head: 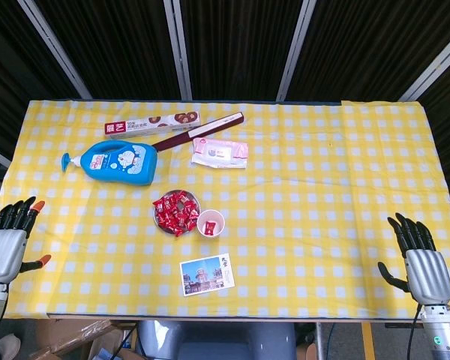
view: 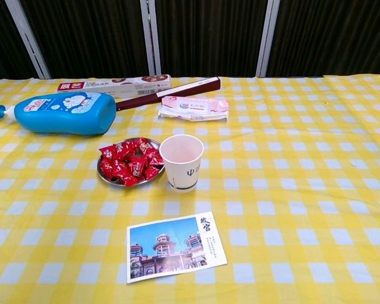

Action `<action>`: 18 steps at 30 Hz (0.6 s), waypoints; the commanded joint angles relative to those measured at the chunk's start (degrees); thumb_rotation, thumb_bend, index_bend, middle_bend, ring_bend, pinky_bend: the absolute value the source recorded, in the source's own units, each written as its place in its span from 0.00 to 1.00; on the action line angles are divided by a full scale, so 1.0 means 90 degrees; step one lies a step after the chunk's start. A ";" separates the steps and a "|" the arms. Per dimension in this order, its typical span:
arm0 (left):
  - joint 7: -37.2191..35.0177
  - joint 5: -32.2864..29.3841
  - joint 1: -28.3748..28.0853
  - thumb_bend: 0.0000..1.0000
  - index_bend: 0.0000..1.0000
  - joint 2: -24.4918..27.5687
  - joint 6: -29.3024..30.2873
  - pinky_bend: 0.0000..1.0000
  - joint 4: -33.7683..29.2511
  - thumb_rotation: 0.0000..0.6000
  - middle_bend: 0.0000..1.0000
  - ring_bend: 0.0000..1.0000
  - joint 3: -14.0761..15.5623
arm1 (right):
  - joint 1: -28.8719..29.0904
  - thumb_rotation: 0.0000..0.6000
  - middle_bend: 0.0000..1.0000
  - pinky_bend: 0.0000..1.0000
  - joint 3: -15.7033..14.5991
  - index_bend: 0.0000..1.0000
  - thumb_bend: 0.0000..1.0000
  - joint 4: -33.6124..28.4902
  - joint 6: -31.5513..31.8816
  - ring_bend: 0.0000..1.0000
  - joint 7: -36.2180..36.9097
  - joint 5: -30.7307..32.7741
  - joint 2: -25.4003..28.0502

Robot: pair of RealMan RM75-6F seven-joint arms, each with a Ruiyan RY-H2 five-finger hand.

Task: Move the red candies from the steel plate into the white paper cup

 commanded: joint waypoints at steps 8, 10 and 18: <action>0.0136 -0.0021 0.0033 0.10 0.00 -0.0005 -0.0165 0.00 -0.0104 1.00 0.00 0.00 -0.0165 | -0.0003 1.00 0.00 0.00 -0.0022 0.00 0.39 -0.0044 0.0015 0.00 0.0018 -0.0066 0.0019; 0.0244 -0.0070 -0.0037 0.10 0.00 0.0000 -0.0278 0.03 -0.0210 1.00 0.00 0.00 -0.0242 | -0.0001 1.00 0.00 0.00 -0.0032 0.00 0.39 -0.0039 0.0019 0.00 0.0016 -0.0093 0.0014; 0.1133 -0.0659 -0.0722 0.11 0.02 -0.0050 -0.0912 0.59 -0.0645 1.00 0.07 0.52 -0.0910 | 0.0014 1.00 0.00 0.00 -0.0032 0.00 0.39 -0.0055 -0.0033 0.00 0.0056 -0.0067 0.0034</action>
